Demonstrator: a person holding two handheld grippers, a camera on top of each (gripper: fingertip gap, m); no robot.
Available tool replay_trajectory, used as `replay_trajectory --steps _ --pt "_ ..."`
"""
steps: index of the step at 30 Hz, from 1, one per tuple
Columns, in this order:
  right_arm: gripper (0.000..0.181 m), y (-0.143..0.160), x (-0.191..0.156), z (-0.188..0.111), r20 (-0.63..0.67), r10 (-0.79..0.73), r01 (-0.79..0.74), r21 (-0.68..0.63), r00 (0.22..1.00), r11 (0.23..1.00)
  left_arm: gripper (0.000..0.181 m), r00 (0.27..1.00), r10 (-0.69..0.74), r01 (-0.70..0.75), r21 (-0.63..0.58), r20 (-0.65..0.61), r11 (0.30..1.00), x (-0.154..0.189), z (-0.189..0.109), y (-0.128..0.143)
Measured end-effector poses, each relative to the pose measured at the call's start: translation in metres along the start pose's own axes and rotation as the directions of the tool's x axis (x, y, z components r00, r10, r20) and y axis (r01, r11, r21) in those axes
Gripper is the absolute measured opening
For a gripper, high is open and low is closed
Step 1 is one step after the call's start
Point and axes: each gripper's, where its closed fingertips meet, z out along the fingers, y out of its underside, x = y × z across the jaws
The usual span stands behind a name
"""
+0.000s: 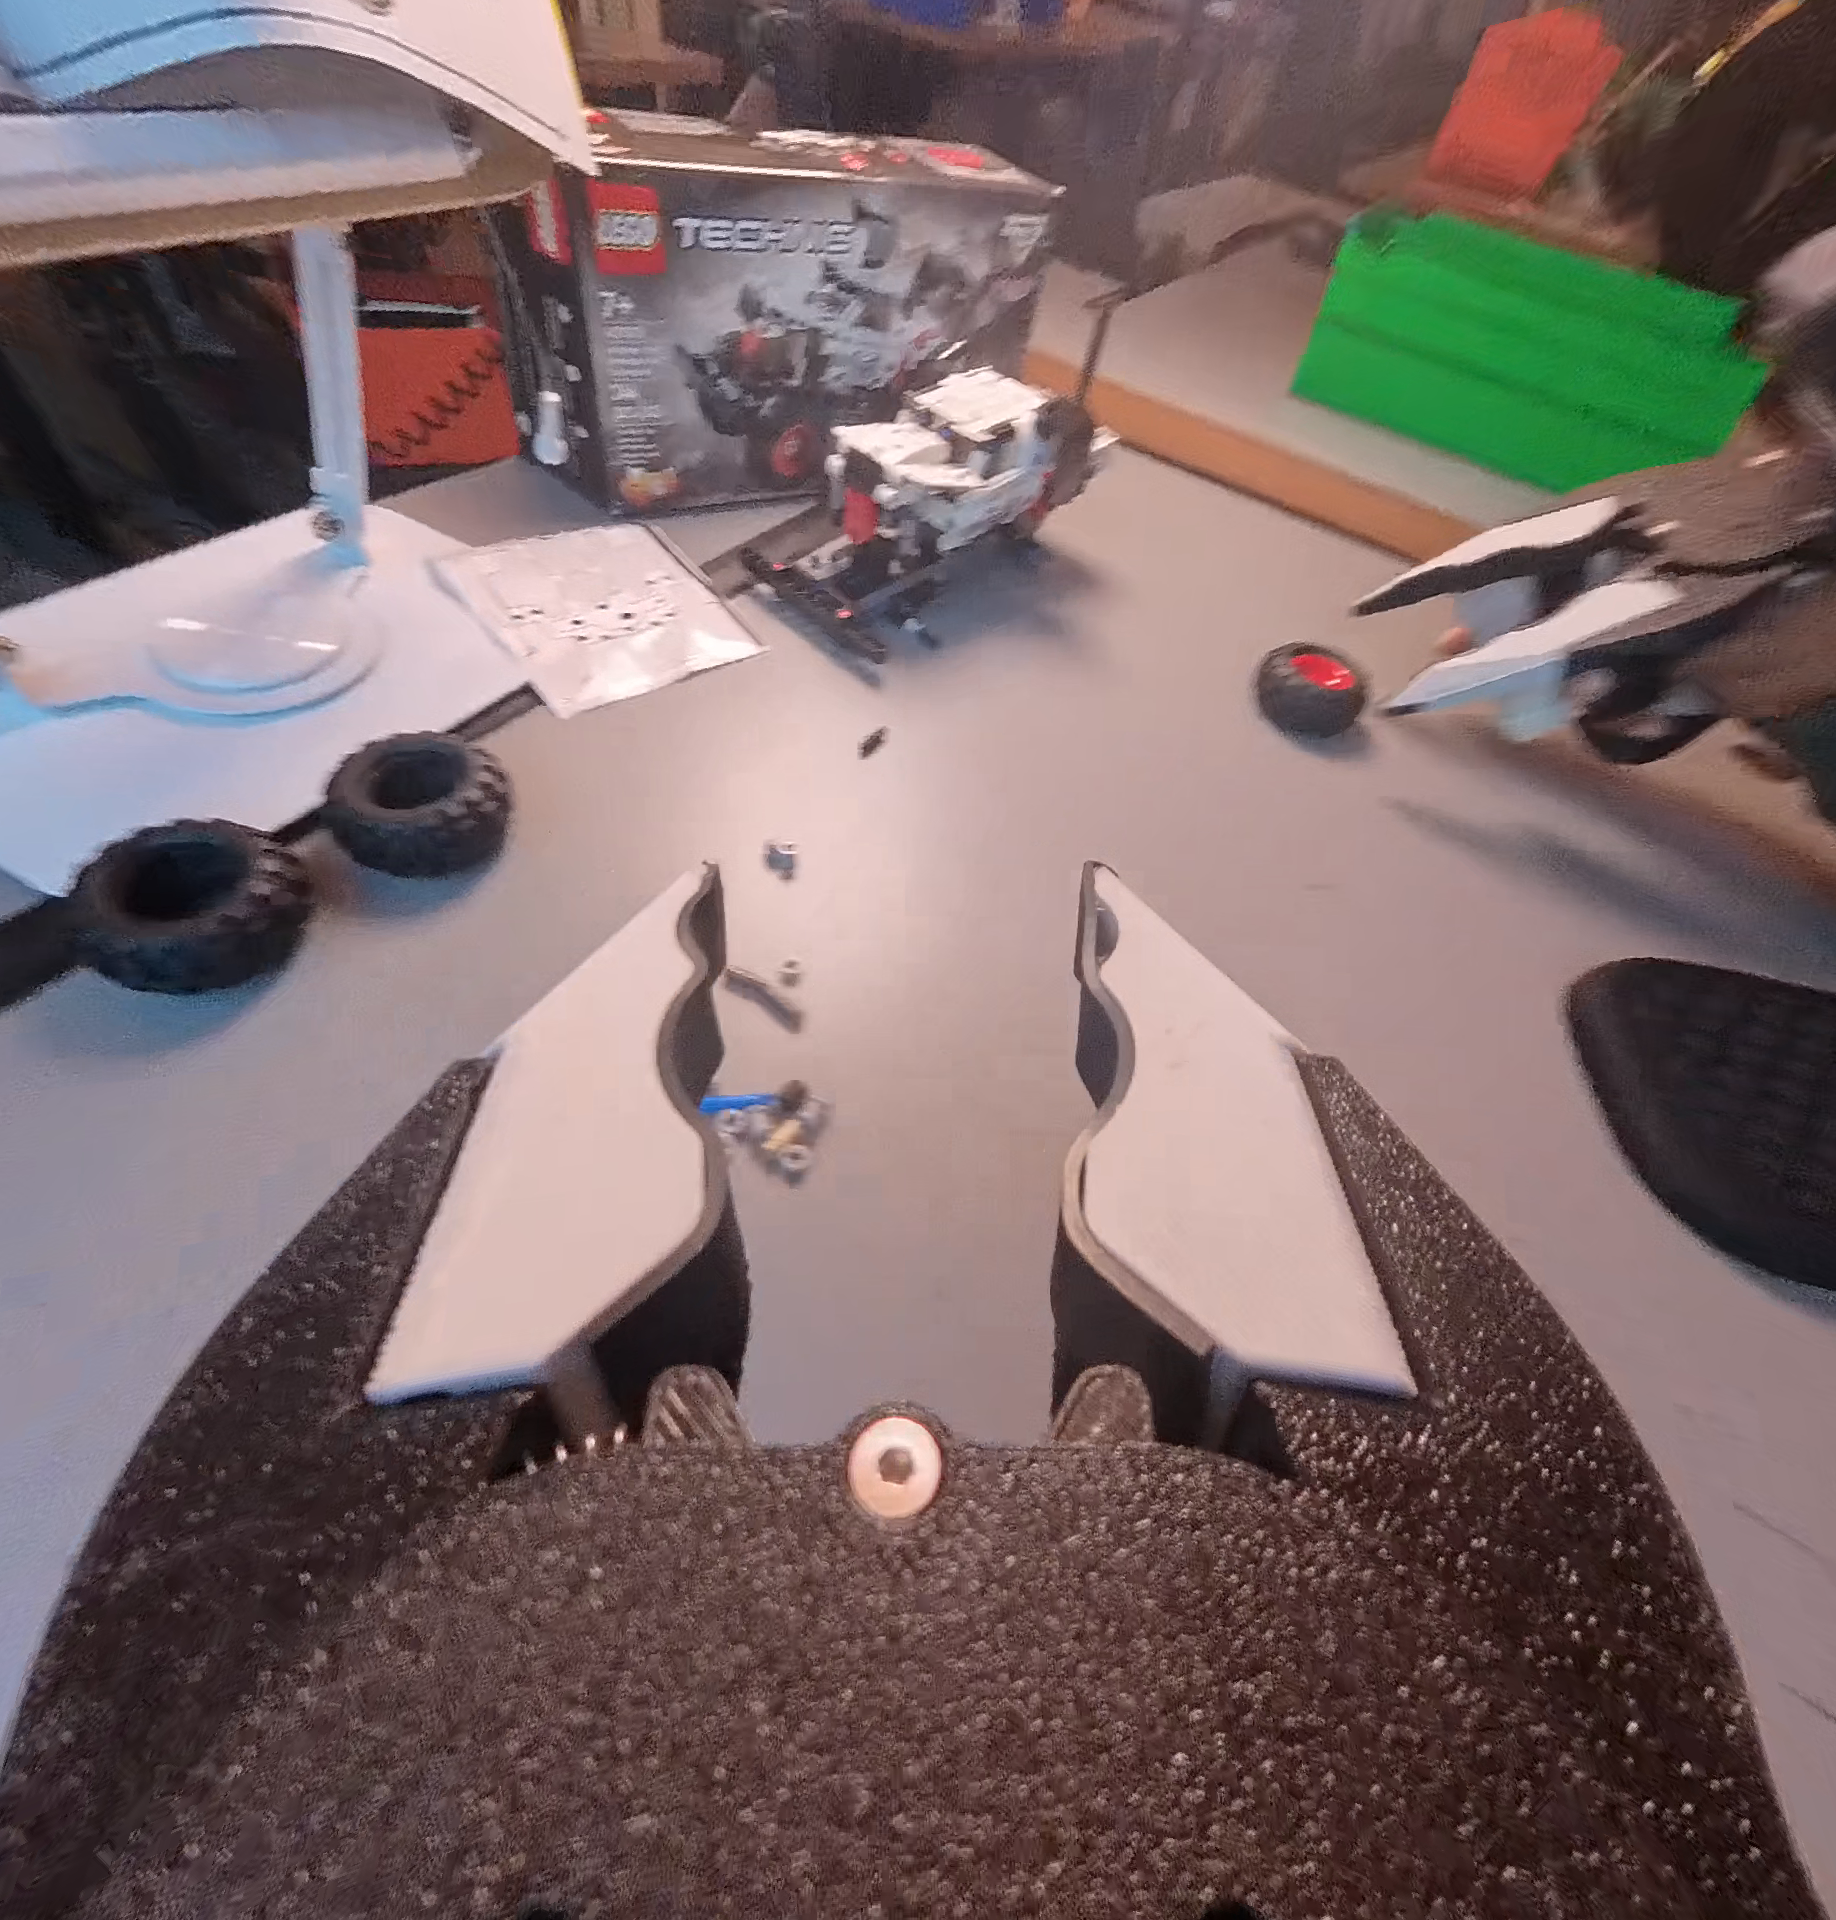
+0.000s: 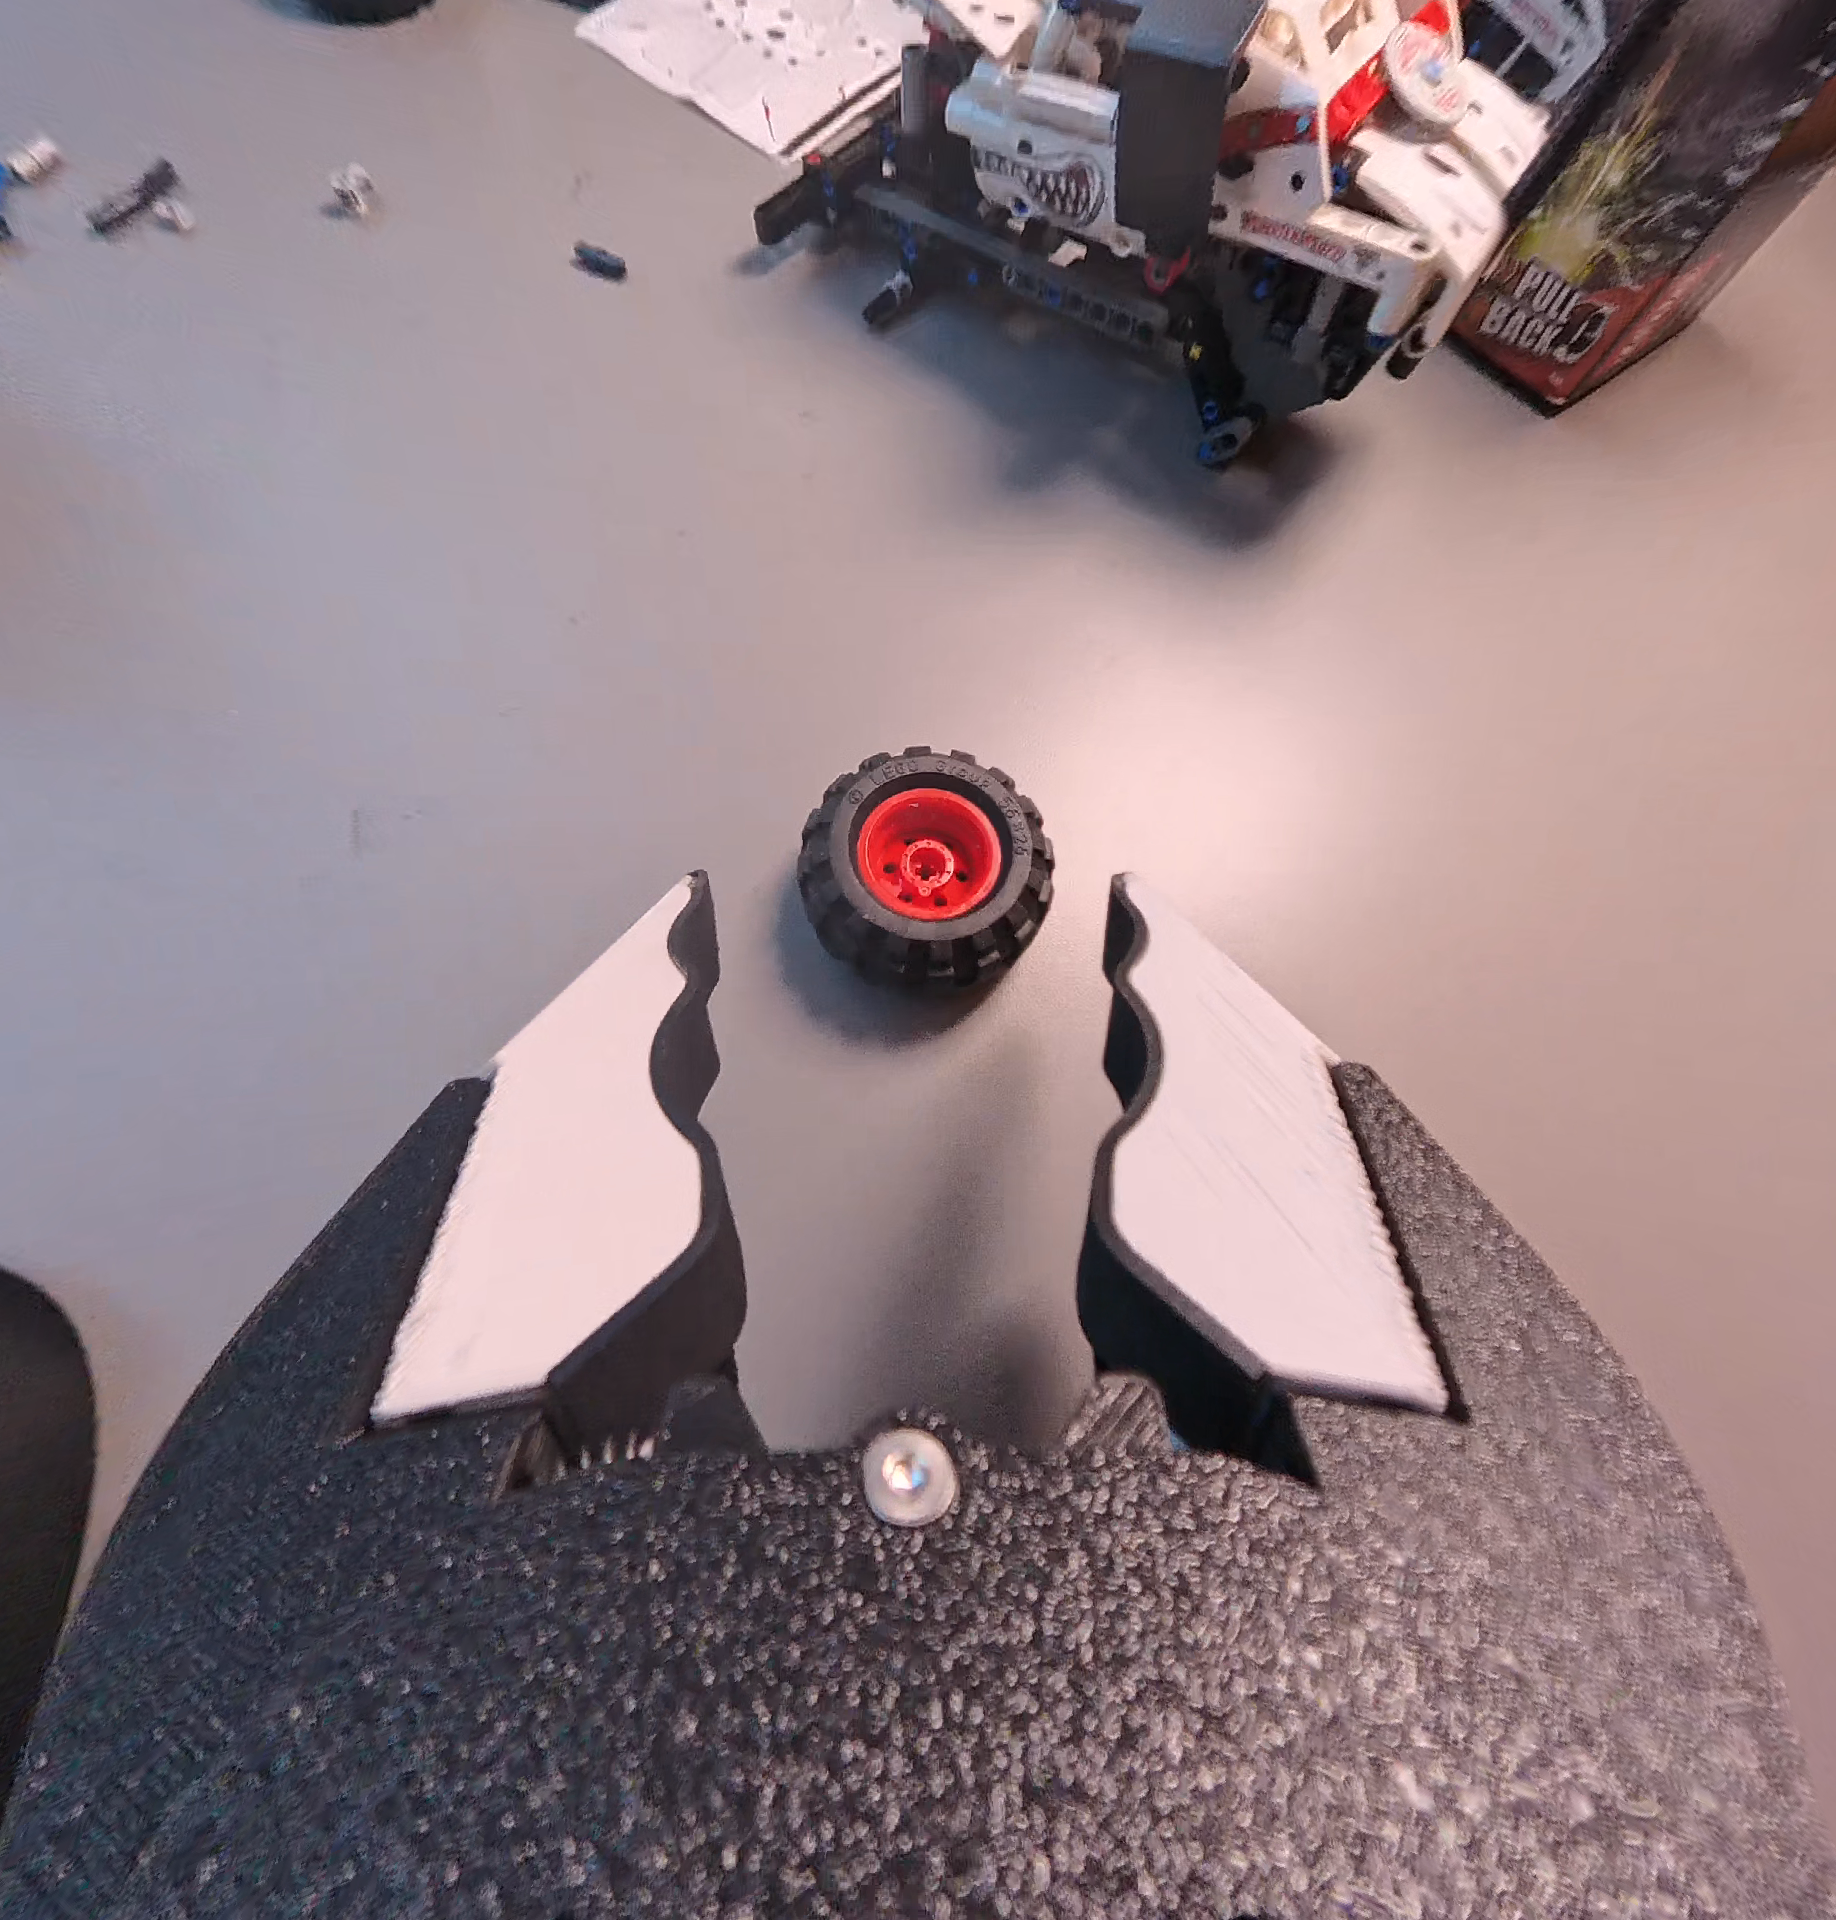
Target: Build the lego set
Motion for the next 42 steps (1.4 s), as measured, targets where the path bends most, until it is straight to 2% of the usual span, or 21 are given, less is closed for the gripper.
replay_trajectory --steps 1,2,4,5,7,10,14,15,17,19,22,25,27,28,30,32,33,35,38,40,42 --pt "0.075 0.005 0.002 0.011 0.005 -0.007 0.007 -0.049 1.0 0.999 0.066 0.998 -0.048 0.049 0.022 -0.05 0.999 0.018 -0.005 0.003" --pt "0.063 0.012 0.004 0.022 0.015 -0.005 0.007 -0.114 1.0 0.993 0.066 0.991 -0.095 0.098 0.033 -0.098 0.995 0.035 -0.009 0.007" --pt "0.058 0.01 0.002 0.034 0.03 -0.053 0.058 -0.175 0.998 0.983 0.065 0.967 -0.186 0.195 0.035 -0.172 0.98 0.063 -0.016 0.016" --pt "0.057 -0.003 -0.008 0.034 0.068 -0.112 0.121 -0.138 0.991 0.983 0.064 0.951 -0.229 0.242 0.039 -0.207 0.97 0.075 -0.017 0.018" --pt "0.057 -0.061 -0.055 0.024 0.145 -0.249 0.23 0.133 0.958 0.964 0.063 0.911 -0.316 0.336 0.029 -0.266 0.942 0.092 -0.016 0.023" --pt "0.058 -0.127 -0.158 -0.012 0.114 -0.575 0.451 0.505 0.81 0.736 0.064 0.808 -0.435 0.481 0.019 -0.397 0.877 0.107 -0.012 0.015" --pt "0.057 -0.15 -0.256 -0.021 0.008 -0.754 0.59 0.618 0.657 0.52 0.055 0.642 -0.466 0.578 -0.015 -0.609 0.816 0.131 -0.025 -0.004" --pt "0.058 -0.151 -0.268 -0.015 -0.041 -0.78 0.635 0.608 0.624 0.476 0.047 0.635 -0.455 0.574 -0.013 -0.624 0.819 0.133 -0.029 -0.005" --pt "0.057 -0.151 -0.287 -0.009 -0.111 -0.804 0.676 0.615 0.584 0.406 0.026 0.729 -0.417 0.507 0.02 -0.544 0.861 0.122 -0.03 0.007" --pt "0.058 -0.147 -0.295 -0.003 -0.103 -0.806 0.676 0.612 0.583 0.41 0.025 0.754 -0.394 0.472 0.017 -0.525 0.882 0.118 -0.035 0.015" --pt "0.058 -0.147 -0.301 -0.002 -0.012 -0.768 0.588 0.652 0.64 0.479 0.025 0.815 -0.321 0.394 0.056 -0.482 0.917 0.113 -0.037 0.019" --pt "0.061 -0.145 -0.302 -0.006 0.289 -0.633 0.339 0.649 0.718 0.681 0.025 0.883 -0.194 0.255 0.089 -0.428 0.963 0.112 -0.038 0.019" --pt "0.061 -0.138 -0.303 -0.006 0.52 -0.488 0.156 0.555 0.702 0.817 0.025 0.883 -0.164 0.234 0.111 -0.44 0.966 0.116 -0.041 0.015" --pt "0.058 -0.137 -0.302 -0.007 0.594 -0.431 0.085 0.52 0.679 0.85 0.025 0.892 -0.138 0.209 0.123 -0.431 0.97 0.117 -0.042 0.014" --pt "0.046 -0.137 -0.303 -0.015 0.692 -0.367 -0.027 0.488 0.621 0.873 0.025 0.911 -0.042 0.115 0.153 -0.411 0.981 0.123 -0.045 0.013" --pt "0.028 -0.141 -0.298 -0.019 0.714 -0.346 -0.085 0.492 0.608 0.866 0.025 0.924 0.066 0.006 0.187 -0.376 0.982 0.129 -0.047 0.012" --pt "0.027 -0.141 -0.298 -0.02 0.717 -0.355 -0.082 0.497 0.6 0.864 0.025 0.929 0.114 -0.045 0.199 -0.351 0.979 0.131 -0.047 0.012" --pt "0.026 -0.139 -0.299 -0.022 0.686 -0.4 -0.042 0.531 0.608 0.846 0.025 0.93 0.194 -0.131 0.213 -0.313 0.968 0.134 -0.047 0.013" --pt "0.025 -0.141 -0.296 -0.027 0.544 -0.518 0.049 0.657 0.66 0.752 0.026 0.925 0.292 -0.235 0.235 -0.243 0.943 0.135 -0.047 0.012" --pt "0.024 -0.146 -0.293 -0.033 0.338 -0.626 0.175 0.771 0.703 0.613 0.027 0.912 0.38 -0.34 0.235 -0.154 0.911 0.133 -0.047 0.011" --pt "0.024 -0.149 -0.291 -0.036 0.036 -0.718 0.386 0.824 0.696 0.415 0.028 0.868 0.494 -0.476 0.205 -0.044 0.855 0.129 -0.046 0.012"
